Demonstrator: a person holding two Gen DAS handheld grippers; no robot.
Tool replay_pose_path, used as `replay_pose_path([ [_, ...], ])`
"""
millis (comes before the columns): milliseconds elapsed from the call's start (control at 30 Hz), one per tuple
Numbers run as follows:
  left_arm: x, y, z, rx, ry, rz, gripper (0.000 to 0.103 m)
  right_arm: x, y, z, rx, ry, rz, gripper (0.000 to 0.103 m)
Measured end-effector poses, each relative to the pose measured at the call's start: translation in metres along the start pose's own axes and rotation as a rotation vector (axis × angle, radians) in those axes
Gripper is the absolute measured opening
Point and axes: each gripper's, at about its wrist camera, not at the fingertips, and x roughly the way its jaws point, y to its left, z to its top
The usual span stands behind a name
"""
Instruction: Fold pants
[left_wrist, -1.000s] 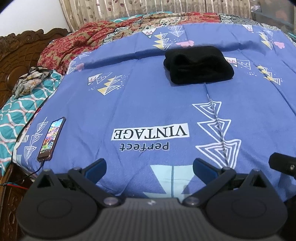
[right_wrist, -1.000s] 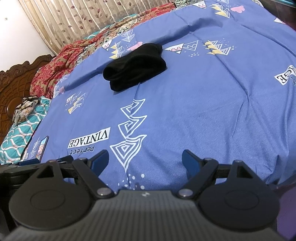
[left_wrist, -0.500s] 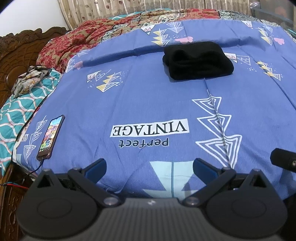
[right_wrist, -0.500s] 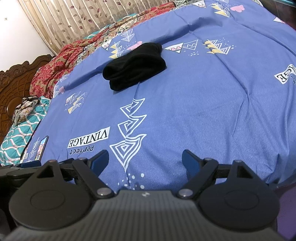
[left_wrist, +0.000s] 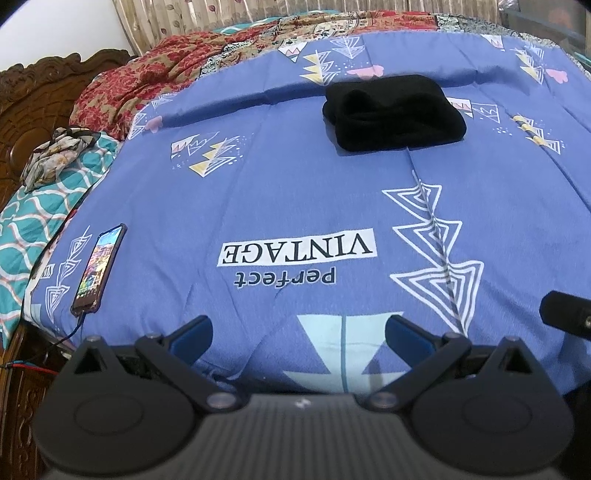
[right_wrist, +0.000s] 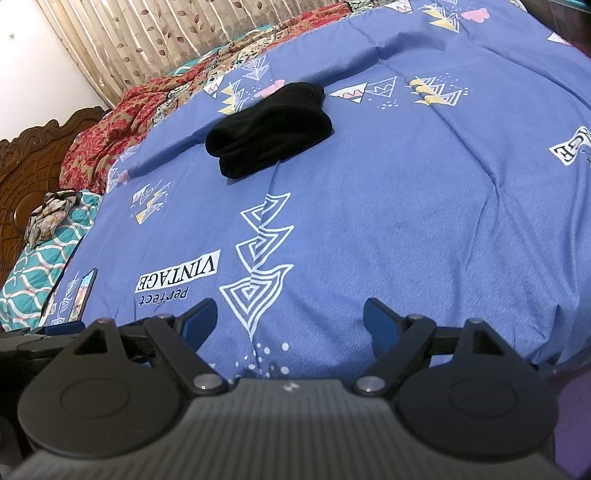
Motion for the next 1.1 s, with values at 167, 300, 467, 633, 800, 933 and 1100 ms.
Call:
replay_pose_path([
  [167, 0.0014, -0.0001, 0.0004, -0.002, 0.011, 0.001, 0.103, -0.0002, 0.0015, 0.0001, -0.007, 0.002, 0.003, 0.088],
  [300, 0.0014, -0.0008, 0.0003, -0.005, 0.016, 0.001, 0.103, 0.0, 0.0039, -0.0004, -0.021, 0.005, 0.008, 0.089],
  [467, 0.0016, -0.0002, 0.0003, -0.004, 0.018, 0.003, 0.103, 0.0001, 0.0048, -0.0003, -0.027, 0.005, 0.008, 0.09],
  [633, 0.0014, -0.0014, 0.0009, 0.001, 0.02, -0.001, 0.103, 0.0004, 0.0052, 0.0, -0.029, 0.004, 0.008, 0.09],
  [800, 0.0013, -0.0027, 0.0012, 0.003, 0.024, -0.006, 0.103, 0.0003, 0.0063, 0.0008, -0.037, 0.0, 0.007, 0.09],
  [933, 0.0008, -0.0034, 0.0013, 0.003, 0.022, -0.008, 0.103, -0.0006, 0.0071, 0.0011, -0.038, -0.008, 0.006, 0.09],
  [1100, -0.0006, -0.0037, 0.0013, -0.001, 0.019, -0.018, 0.103, -0.0019, 0.0075, 0.0016, -0.039, -0.019, 0.003, 0.09],
])
